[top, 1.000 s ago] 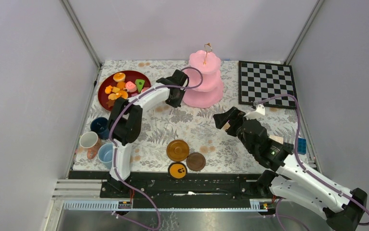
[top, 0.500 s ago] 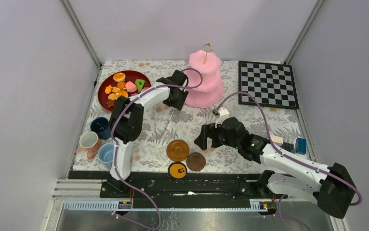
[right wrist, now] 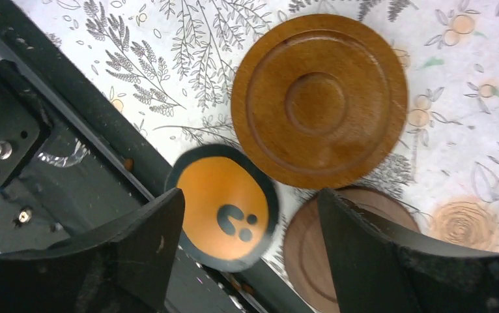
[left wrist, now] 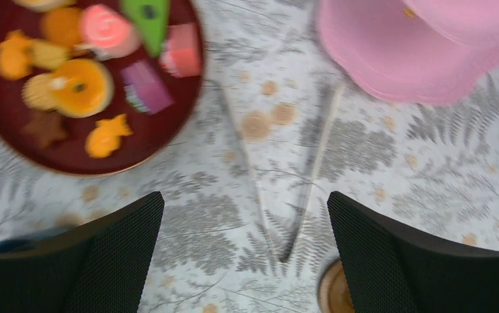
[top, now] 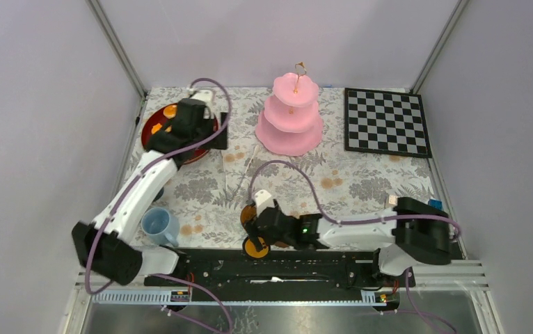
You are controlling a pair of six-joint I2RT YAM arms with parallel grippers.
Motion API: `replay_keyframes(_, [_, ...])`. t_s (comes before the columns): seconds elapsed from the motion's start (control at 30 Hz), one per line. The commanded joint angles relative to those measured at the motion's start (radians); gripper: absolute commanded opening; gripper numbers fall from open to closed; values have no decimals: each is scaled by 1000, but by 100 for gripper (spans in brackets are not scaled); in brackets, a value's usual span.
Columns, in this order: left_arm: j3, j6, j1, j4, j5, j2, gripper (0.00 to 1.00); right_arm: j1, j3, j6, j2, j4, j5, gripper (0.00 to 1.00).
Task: Serve the afternoon tea
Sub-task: Adjust the clamp at the center of the board, then adjust the coaster at the center of the board.
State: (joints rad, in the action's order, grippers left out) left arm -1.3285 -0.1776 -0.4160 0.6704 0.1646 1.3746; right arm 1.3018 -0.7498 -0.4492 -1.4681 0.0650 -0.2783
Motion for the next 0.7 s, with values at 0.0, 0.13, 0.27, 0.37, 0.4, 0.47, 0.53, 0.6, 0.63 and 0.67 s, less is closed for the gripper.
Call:
replay_keyframes(0.0, [138,-28,97,-83,78,-127,99,102,-177,-63,-169,-21,-175,80])
replay_keyframes(0.13, [209,-39,123,-149,92,-198,99,205,-304,9,-290,-101,-247,84])
replay_keyframes(0.27, [231,-48,127,-161,91,-186,99,235,-366,11,-358,-187,-278,83])
replay_keyframes(0.37, [264,-52,127,-181,80,-179,99,245,-362,10,-362,-197,-281,78])
replay_keyframes(0.4, [272,-51,128,-187,79,-180,99,247,-360,7,-363,-207,-282,76])
replay_keyframes(0.47, [287,-49,130,-193,80,-180,99,251,-357,-4,-370,-220,-282,74])
replay_keyframes(0.53, [293,-48,131,-198,81,-181,99,258,-359,-10,-380,-234,-289,73])
replay_keyframes(0.6, [295,-48,131,-203,77,-181,99,264,-371,-10,-394,-255,-308,73])
replay_keyframes(0.63, [295,-48,131,-204,74,-180,99,266,-378,-9,-401,-267,-313,72])
replay_keyframes(0.67, [295,-48,131,-204,72,-179,99,266,-384,-11,-405,-278,-318,72])
